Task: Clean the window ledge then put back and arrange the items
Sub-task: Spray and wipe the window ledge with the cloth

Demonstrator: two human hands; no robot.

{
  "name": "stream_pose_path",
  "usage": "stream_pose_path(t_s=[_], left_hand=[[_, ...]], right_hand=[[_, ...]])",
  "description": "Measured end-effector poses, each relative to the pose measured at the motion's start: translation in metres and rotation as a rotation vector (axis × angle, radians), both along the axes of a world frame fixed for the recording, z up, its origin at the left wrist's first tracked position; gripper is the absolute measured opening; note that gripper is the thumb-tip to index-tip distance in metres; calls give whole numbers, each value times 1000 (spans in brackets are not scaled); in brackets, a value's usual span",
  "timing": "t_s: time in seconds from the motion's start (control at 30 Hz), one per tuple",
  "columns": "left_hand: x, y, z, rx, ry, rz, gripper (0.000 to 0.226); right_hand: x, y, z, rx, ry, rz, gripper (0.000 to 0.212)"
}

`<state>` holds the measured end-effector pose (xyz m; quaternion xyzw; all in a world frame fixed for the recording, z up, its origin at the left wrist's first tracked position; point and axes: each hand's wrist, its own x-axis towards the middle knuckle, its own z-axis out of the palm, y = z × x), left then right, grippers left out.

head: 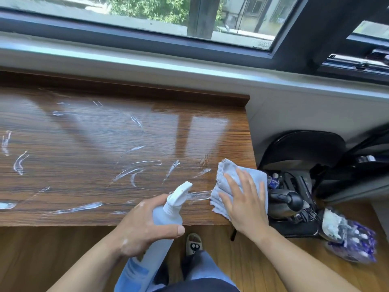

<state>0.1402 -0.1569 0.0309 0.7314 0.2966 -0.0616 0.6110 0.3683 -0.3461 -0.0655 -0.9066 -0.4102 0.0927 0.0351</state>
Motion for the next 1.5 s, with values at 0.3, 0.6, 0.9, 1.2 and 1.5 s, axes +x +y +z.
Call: stream_pose_path(t_s=[0.3,0.6,0.9,1.2,1.5], left_hand=[[-2,-2,2,-22,94,-63,56],[-18,8,7,50,149,-134,66],[-39,22,7,-66,123,-22,64],[-16,11,5,-126,63,28,58],[-20,16,2,-153,45,84,64]], right_hand=[[91,114,12,-21,81,-104,56],[-5,10,-1,15,20,61,60],[39,90,3,-2,14,8,60],[41,105,10,-34,69,76,55],[-23,40,1,-10,-6,173,54]])
